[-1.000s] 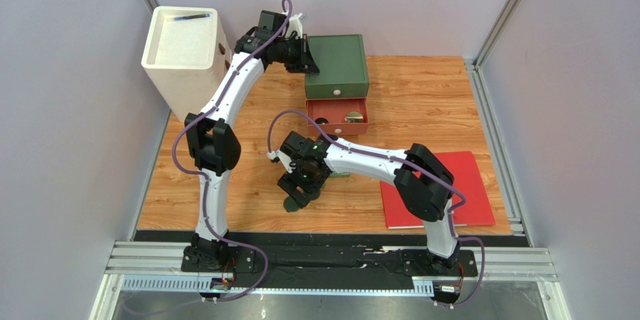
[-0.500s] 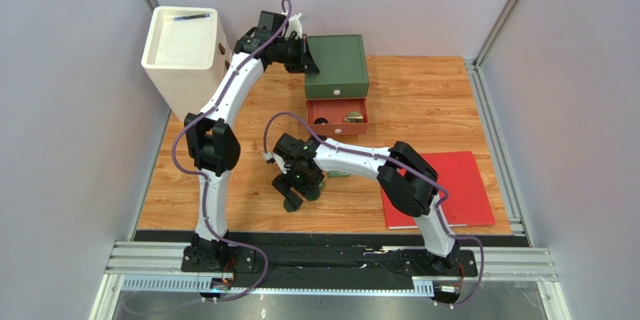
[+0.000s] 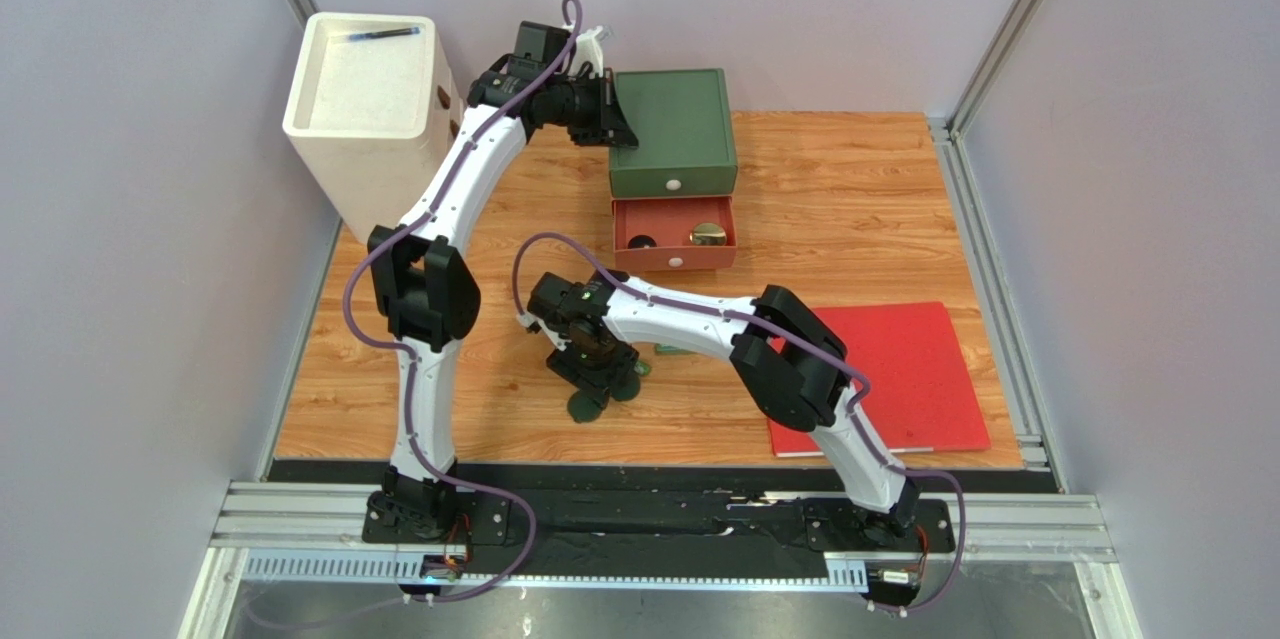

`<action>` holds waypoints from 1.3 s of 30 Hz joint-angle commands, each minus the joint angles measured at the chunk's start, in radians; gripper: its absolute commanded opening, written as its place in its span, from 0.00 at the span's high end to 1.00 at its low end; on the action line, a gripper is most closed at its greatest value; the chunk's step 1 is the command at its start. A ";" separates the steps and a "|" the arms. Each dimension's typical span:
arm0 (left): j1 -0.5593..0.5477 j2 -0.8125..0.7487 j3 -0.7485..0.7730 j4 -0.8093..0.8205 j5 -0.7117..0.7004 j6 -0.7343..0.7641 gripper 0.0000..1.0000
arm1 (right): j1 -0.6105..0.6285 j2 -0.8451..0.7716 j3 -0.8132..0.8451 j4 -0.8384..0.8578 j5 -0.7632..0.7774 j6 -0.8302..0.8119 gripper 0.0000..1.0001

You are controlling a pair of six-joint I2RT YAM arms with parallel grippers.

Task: Organize the makeup

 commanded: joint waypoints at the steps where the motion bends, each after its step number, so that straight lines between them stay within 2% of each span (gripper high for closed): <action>1: 0.016 0.076 -0.067 -0.211 -0.110 0.043 1.00 | 0.034 0.150 -0.001 0.023 0.024 -0.037 0.58; 3: 0.016 0.076 -0.067 -0.211 -0.110 0.043 1.00 | 0.034 0.176 0.006 0.000 0.047 -0.043 0.77; 5: 0.018 0.079 -0.067 -0.211 -0.110 0.044 1.00 | 0.034 0.186 0.005 -0.013 0.048 -0.050 0.83; 6: 0.018 0.078 -0.067 -0.211 -0.110 0.044 1.00 | 0.032 0.189 0.005 -0.016 0.048 -0.051 0.90; 9: 0.019 0.078 -0.067 -0.211 -0.110 0.044 1.00 | 0.026 0.193 0.002 -0.026 0.055 -0.056 1.00; 13: 0.019 0.078 -0.067 -0.211 -0.108 0.044 1.00 | 0.015 0.146 -0.015 -0.018 0.052 -0.056 1.00; 24: 0.019 0.079 -0.069 -0.210 -0.107 0.043 1.00 | 0.009 -0.185 -0.122 0.043 0.056 -0.051 1.00; 31: 0.018 0.079 -0.069 -0.210 -0.107 0.044 1.00 | -0.017 -0.316 -0.092 0.052 0.085 -0.051 1.00; 39: 0.019 0.078 -0.072 -0.211 -0.107 0.046 1.00 | -0.109 -0.382 -0.012 0.106 0.222 -0.060 1.00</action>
